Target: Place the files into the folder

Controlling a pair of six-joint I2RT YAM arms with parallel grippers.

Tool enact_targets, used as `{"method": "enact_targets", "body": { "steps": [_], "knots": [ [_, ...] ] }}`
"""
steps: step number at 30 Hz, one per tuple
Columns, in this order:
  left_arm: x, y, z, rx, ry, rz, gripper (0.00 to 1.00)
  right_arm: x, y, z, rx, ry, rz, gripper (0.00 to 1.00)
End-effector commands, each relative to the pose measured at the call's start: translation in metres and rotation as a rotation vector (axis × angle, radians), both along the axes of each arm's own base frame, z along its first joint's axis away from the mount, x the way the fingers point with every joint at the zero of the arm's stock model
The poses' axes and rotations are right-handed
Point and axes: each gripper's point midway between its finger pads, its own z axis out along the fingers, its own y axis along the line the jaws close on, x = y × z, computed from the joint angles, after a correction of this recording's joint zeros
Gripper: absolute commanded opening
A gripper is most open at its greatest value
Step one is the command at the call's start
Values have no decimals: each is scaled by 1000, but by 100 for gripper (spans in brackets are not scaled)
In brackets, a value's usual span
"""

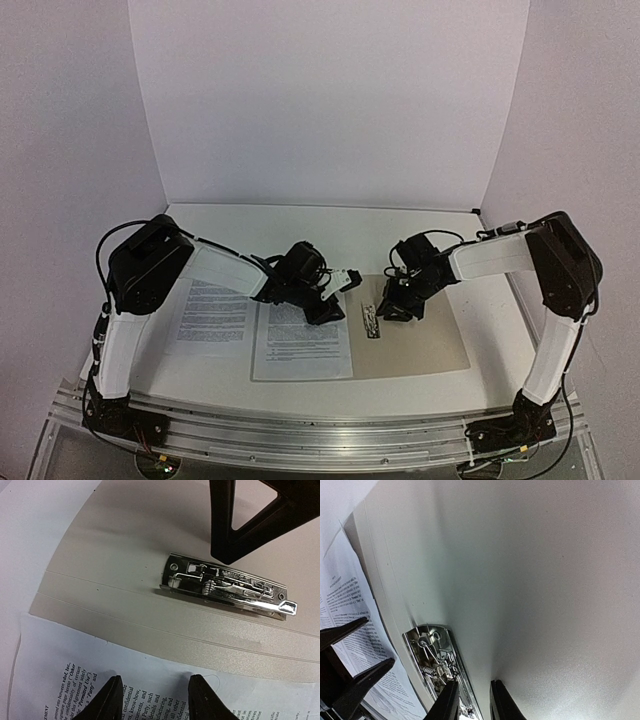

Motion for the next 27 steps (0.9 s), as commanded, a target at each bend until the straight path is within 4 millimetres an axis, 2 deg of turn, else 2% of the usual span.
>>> {"method": "enact_targets", "body": {
  "steps": [1, 5, 8, 11, 18, 21, 24, 27],
  "knots": [
    [-24, 17, -30, 117, 63, -37, 45, -28, -26, -40, -108, 135, -27, 23],
    [-23, 17, -26, 110, 47, -47, 45, -27, -27, -37, -103, 130, -33, 23],
    [-20, 11, -18, 95, 36, -55, 45, -19, -21, -27, -80, 103, -16, 23],
    [-12, 2, 2, 65, 1, -60, 46, -2, -8, -2, -36, 31, 13, 23],
    [-1, -9, 29, 31, -50, -62, 47, 16, 11, 42, 49, -66, 60, 28],
    [2, -14, 39, 18, -63, -64, 48, 10, 13, 50, 79, -58, 68, 30],
    [1, -19, 43, -8, -52, -72, 48, -17, 10, 37, 112, 35, 72, 31],
    [-4, -27, 45, -49, -15, -74, 48, -34, 8, 31, 131, 78, 82, 30]
  ]
}}
